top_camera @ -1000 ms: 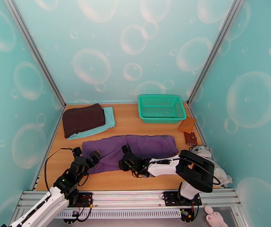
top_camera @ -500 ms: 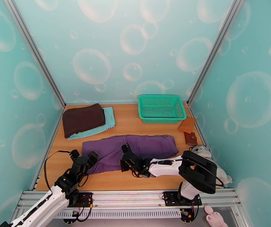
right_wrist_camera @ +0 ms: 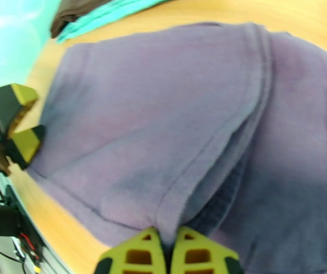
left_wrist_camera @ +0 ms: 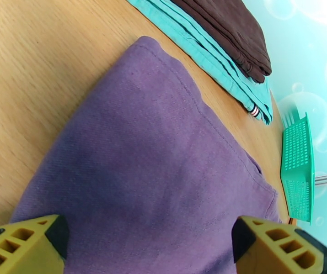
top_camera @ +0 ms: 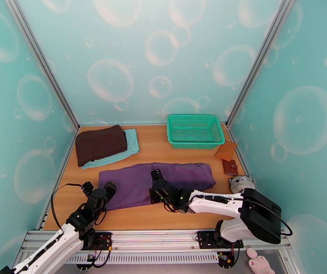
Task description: Fold and stack the trousers
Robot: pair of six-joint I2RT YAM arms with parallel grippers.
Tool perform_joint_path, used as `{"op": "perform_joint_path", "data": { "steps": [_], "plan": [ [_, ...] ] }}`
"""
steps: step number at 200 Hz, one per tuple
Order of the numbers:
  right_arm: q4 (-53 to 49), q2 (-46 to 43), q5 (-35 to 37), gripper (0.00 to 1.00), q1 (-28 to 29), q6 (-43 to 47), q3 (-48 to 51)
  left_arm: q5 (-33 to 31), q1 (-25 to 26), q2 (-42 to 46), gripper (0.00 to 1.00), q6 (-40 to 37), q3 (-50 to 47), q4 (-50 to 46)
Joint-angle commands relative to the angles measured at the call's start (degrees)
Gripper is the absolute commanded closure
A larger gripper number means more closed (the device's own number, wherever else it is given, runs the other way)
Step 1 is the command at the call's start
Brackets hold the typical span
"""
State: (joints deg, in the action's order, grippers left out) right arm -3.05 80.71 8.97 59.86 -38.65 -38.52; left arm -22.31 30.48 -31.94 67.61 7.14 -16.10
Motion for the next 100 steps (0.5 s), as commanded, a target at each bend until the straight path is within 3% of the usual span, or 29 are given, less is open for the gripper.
{"op": "perform_joint_path", "data": {
  "steps": [1,15,25,46,81,100],
  "plan": [
    [-3.7,-3.2,1.1,1.0,-0.3,0.1,3.0,-1.4,-0.5,-1.4,0.01,1.0,-0.1,-5.5],
    [-4.5,-4.5,1.3,0.99,-0.3,-0.6,4.2,-1.3,-0.5,-1.4,0.01,0.9,0.0,-5.4],
    [-5.2,-5.3,1.9,0.85,-0.2,-1.0,4.8,-1.0,-0.5,-1.4,0.01,-0.1,0.4,-4.9],
    [-6.8,-8.2,3.0,0.69,-0.2,-1.0,5.1,1.5,-0.4,-1.4,0.01,-6.1,2.2,-3.1],
    [-6.9,-12.2,3.4,0.57,-1.6,3.8,2.2,6.1,0.2,-1.4,0.01,-15.7,5.7,1.5],
    [-2.7,-9.4,-3.6,0.55,-7.4,10.1,-0.4,7.0,0.3,-2.1,0.01,-19.9,7.6,5.2]
  ]
}}
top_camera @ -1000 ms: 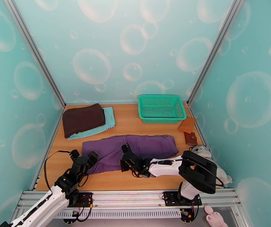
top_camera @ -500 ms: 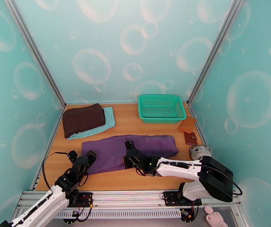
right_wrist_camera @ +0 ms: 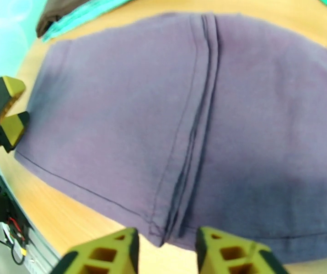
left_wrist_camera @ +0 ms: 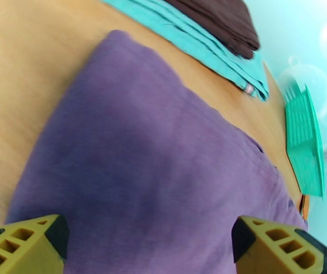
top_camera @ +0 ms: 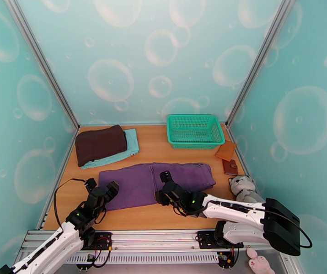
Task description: Fold and stack the trousers
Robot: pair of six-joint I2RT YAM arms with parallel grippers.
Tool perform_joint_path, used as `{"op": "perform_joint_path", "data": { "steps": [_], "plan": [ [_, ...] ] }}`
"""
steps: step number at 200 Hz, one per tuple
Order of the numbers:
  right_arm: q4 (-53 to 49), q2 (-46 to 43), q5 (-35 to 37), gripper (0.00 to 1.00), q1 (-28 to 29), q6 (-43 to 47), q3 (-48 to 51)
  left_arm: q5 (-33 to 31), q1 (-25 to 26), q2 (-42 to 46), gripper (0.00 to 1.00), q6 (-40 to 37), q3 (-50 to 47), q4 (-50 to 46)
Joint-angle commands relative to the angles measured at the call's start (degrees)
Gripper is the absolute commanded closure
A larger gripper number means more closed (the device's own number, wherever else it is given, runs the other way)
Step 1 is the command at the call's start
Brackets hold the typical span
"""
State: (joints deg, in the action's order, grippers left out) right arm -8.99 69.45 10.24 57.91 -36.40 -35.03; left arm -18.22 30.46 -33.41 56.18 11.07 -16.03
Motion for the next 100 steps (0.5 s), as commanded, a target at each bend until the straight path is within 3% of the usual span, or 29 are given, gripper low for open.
{"op": "perform_joint_path", "data": {
  "steps": [1,25,38,66,100],
  "plan": [
    [3.5,2.1,-5.7,0.55,-5.9,8.3,-4.0,3.1,0.4,-0.8,0.01,-8.8,3.7,5.5],
    [12.8,11.1,-19.7,0.57,-16.1,13.3,-7.7,9.7,0.2,-5.1,0.01,-16.9,5.9,14.1],
    [15.6,17.3,-21.1,0.58,-18.9,16.6,-10.9,11.4,-0.6,-9.5,0.01,-18.8,7.7,16.1],
    [17.9,30.3,-26.1,0.62,-20.6,22.2,-18.8,15.1,-4.3,-20.4,0.01,-21.0,10.9,18.2],
    [24.5,36.3,-27.3,0.65,-19.6,20.8,-20.3,21.4,-9.7,-29.3,0.01,-20.6,9.1,24.2]
  ]
}}
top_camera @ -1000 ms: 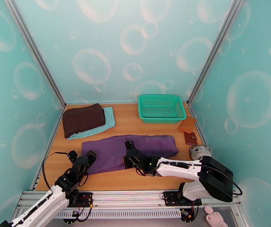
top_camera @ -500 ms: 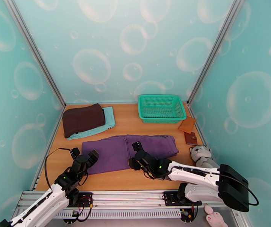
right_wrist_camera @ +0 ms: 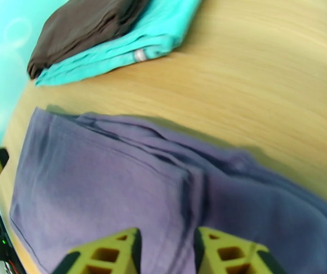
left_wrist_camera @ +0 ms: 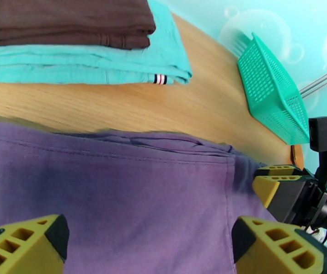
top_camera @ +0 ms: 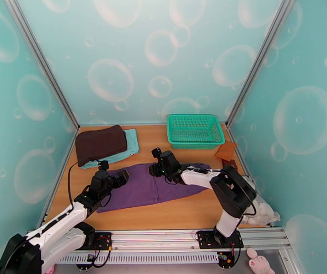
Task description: Fold and stack the trousers
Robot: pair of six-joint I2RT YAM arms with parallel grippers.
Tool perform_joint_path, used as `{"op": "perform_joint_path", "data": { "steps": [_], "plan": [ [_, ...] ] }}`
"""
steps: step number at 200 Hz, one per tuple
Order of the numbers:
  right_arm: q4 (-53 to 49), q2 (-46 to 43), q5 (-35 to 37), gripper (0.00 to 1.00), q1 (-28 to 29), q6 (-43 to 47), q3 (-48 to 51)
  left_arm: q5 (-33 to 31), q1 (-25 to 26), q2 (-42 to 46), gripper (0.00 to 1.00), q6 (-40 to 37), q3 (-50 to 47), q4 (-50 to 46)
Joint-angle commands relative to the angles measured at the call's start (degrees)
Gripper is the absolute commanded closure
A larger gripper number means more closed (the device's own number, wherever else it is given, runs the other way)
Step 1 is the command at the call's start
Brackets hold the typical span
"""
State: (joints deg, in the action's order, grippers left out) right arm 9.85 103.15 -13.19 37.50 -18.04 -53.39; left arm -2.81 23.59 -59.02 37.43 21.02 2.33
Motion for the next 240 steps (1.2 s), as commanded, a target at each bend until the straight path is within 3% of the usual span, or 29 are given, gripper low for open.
{"op": "perform_joint_path", "data": {
  "steps": [1,31,65,131,146,166,172,210,240],
  "plan": [
    [5.7,2.8,-3.8,0.65,0.9,2.3,-2.0,6.1,-2.9,-3.8,0.01,-1.8,-1.0,6.0],
    [7.6,5.6,-0.9,0.65,0.7,1.7,-1.7,3.0,-5.2,-4.8,0.01,0.8,-4.2,7.7],
    [12.0,2.0,4.8,0.63,0.6,1.0,2.9,-1.5,-6.6,-1.2,0.01,4.0,-6.2,6.6],
    [26.2,-11.3,7.6,0.57,2.1,3.8,17.1,1.7,-6.4,9.2,0.01,-0.2,-5.9,4.5],
    [31.0,-15.6,10.8,0.49,2.8,5.8,21.3,2.4,-6.5,10.0,0.01,-1.6,-4.7,3.5],
    [41.7,-18.5,12.2,0.16,0.2,1.8,28.8,2.9,-7.1,10.0,0.01,-4.5,-2.3,0.7],
    [46.3,-18.2,11.1,0.01,-1.3,-1.0,31.0,2.9,-7.1,10.0,0.01,-5.3,-1.6,-0.3],
    [59.4,-9.0,-4.8,0.01,-9.0,-15.8,32.3,5.0,-7.7,9.3,0.02,-4.1,0.0,-2.5],
    [60.1,-8.4,-6.7,0.01,-8.4,-15.3,32.2,6.4,-7.8,8.5,0.06,-3.2,0.6,-4.6]
  ]
}}
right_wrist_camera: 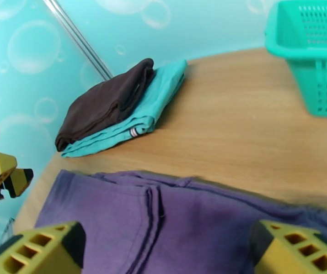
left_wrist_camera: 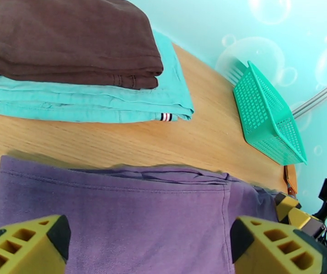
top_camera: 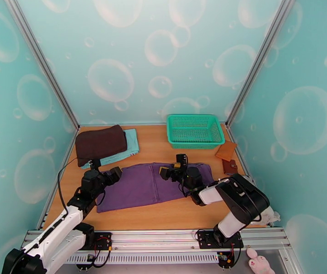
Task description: Fold and stack the trousers
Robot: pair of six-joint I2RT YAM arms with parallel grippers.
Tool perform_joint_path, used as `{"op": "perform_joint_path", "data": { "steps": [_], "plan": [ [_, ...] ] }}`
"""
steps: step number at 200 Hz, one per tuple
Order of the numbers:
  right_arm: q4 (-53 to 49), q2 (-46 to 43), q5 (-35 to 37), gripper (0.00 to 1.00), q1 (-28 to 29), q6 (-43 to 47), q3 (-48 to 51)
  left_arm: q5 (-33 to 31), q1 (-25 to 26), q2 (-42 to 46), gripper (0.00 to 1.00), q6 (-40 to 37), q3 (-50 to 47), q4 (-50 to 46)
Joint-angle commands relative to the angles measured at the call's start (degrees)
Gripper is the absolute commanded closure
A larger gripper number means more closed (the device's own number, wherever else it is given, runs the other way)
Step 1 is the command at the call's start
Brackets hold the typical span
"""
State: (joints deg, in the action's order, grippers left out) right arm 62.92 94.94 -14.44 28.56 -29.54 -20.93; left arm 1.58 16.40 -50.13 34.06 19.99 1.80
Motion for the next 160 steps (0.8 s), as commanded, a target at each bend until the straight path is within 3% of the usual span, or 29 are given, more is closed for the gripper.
{"op": "perform_joint_path", "data": {
  "steps": [1,23,47,73,105,132,148,152,155,160],
  "plan": [
    [6.9,-0.3,-5.5,0.01,0.6,-3.6,-0.3,1.9,-0.6,-0.4,0.06,0.2,1.6,-4.2],
    [-0.3,-3.9,-2.7,0.01,1.8,0.7,-1.5,0.0,-0.6,-0.7,0.09,0.9,3.4,-8.9],
    [-12.1,-9.8,9.3,0.01,5.8,8.2,-3.3,-6.1,-1.1,-1.7,0.23,3.5,5.6,-16.2],
    [-16.2,-12.7,18.1,0.01,6.3,8.5,-2.5,-9.5,-1.7,-4.3,0.26,5.6,6.4,-18.9],
    [-16.2,-12.7,17.4,0.01,6.4,8.4,-2.2,-17.0,-3.0,-6.0,0.26,7.1,5.3,-20.9],
    [-16.0,-12.4,16.3,0.01,6.4,8.5,-2.4,-15.7,-3.4,-6.3,0.27,11.7,2.5,-20.7],
    [-16.2,-12.5,15.7,0.01,6.4,8.7,-2.4,-17.9,-3.7,-6.5,0.26,13.3,2.1,-22.9],
    [-16.3,-12.5,15.6,0.01,6.4,8.7,-2.5,-18.8,-3.6,-6.7,0.19,14.0,2.3,-23.9],
    [-16.2,-12.4,15.5,0.01,6.4,8.6,-2.5,-19.2,-3.6,-6.8,0.05,14.4,2.4,-24.5],
    [-16.2,-12.4,15.3,0.01,6.3,8.6,-2.5,-19.2,-3.6,-7.4,0.01,14.6,2.7,-25.0]
  ]
}}
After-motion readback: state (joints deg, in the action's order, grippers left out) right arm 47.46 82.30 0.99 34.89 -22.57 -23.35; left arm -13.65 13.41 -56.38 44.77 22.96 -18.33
